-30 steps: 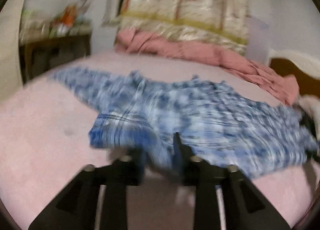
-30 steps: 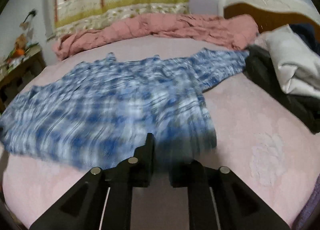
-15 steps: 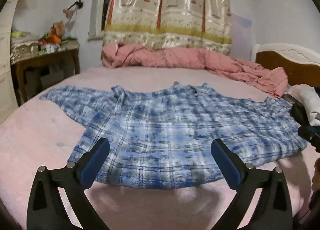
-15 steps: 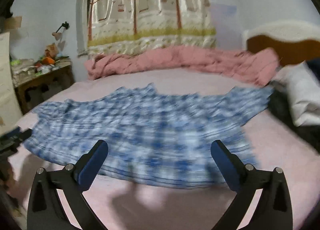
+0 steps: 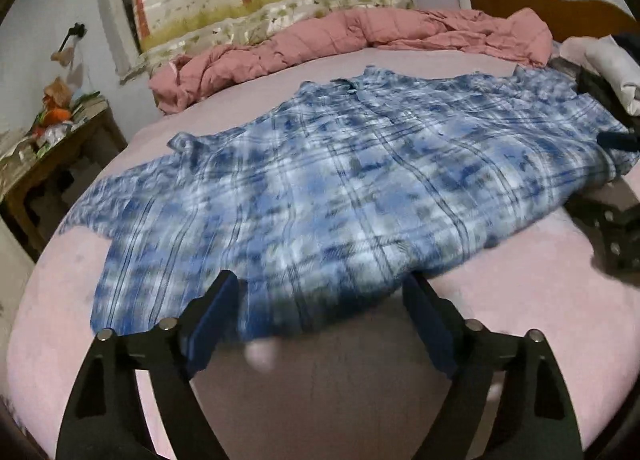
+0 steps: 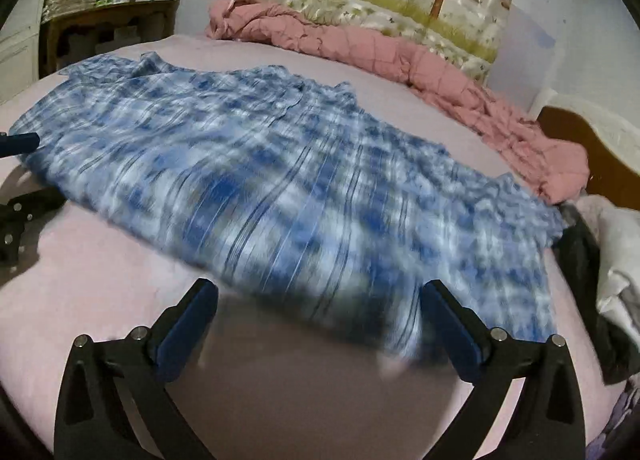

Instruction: Fold large clothes

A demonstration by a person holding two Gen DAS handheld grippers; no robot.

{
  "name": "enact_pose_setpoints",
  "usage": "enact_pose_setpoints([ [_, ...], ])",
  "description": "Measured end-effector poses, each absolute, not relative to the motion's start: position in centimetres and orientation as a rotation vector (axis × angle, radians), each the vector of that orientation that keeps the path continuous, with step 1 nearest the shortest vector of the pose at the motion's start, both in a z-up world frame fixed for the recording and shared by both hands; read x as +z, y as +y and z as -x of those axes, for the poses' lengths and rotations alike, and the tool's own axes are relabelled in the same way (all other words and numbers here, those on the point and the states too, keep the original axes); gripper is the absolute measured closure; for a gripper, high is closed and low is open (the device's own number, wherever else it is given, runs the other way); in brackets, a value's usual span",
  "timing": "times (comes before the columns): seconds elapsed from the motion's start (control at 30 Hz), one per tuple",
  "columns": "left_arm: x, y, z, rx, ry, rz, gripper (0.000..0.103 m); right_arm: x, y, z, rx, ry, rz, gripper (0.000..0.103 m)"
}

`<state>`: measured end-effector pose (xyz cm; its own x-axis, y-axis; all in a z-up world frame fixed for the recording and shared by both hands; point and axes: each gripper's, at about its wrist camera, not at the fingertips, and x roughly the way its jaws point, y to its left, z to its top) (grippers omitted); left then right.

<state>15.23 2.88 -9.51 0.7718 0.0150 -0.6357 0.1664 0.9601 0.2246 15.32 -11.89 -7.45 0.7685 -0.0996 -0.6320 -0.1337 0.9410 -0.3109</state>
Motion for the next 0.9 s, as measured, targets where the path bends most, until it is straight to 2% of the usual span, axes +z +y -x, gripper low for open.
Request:
enact_pose_setpoints([
  [0.03,-9.7,3.0,-15.7,-0.104,0.696,-0.274,0.041,-7.6,-11.7,-15.8,-0.005,0.693,0.380,0.014],
  [0.07,-9.8,3.0,-16.3,-0.162,0.717,-0.266,0.063,-7.7,-11.6,-16.2,-0.001,0.707,0.381,0.033],
  [0.1,-9.8,3.0,-16.4,-0.197,0.728,-0.256,0.070,-7.8,-11.7,-16.4,0.023,0.720,0.365,0.068],
  [0.13,-9.5,2.9,-16.1,-0.205,0.716,-0.259,0.086,-7.8,-11.8,-16.4,0.033,0.718,0.355,0.082],
  [0.17,-9.2,2.8,-15.5,-0.193,0.698,-0.273,0.093,-7.6,-12.2,-16.3,0.021,0.707,0.344,0.088],
  [0.2,-8.9,2.8,-14.8,-0.179,0.682,-0.277,0.094,-7.5,-12.4,-15.7,0.025,0.693,0.336,0.094],
  [0.27,-8.3,3.2,-13.4,-0.184,0.673,-0.227,0.096,-7.2,-12.7,-14.8,0.035,0.678,0.329,0.096],
  [0.5,-7.4,4.2,-10.1,-0.204,0.652,-0.153,0.095,-6.3,-12.9,-10.9,0.066,0.660,0.336,0.096],
  [0.6,-8.1,4.5,-10.7,-0.186,0.642,-0.149,0.078,-6.8,-13.7,-11.6,0.072,0.685,0.293,0.094],
  [0.67,-8.0,5.1,-10.8,-0.154,0.620,-0.127,0.055,-7.0,-13.4,-11.6,0.040,0.680,0.298,0.083],
  [0.73,-7.5,5.9,-10.4,-0.149,0.590,-0.098,0.046,-6.7,-12.7,-11.0,0.053,0.653,0.334,0.067],
  [0.8,-6.7,6.9,-10.0,-0.172,0.566,-0.052,0.040,-6.1,-12.4,-10.2,0.083,0.624,0.319,0.034],
  [0.87,-5.7,8.1,-9.9,-0.176,0.539,-0.016,0.025,-5.1,-12.3,-9.4,0.124,0.587,0.278,0.030],
  [0.9,-5.2,8.7,-10.0,-0.168,0.530,-0.005,0.022,-4.6,-12.3,-9.2,0.137,0.574,0.262,0.030],
])
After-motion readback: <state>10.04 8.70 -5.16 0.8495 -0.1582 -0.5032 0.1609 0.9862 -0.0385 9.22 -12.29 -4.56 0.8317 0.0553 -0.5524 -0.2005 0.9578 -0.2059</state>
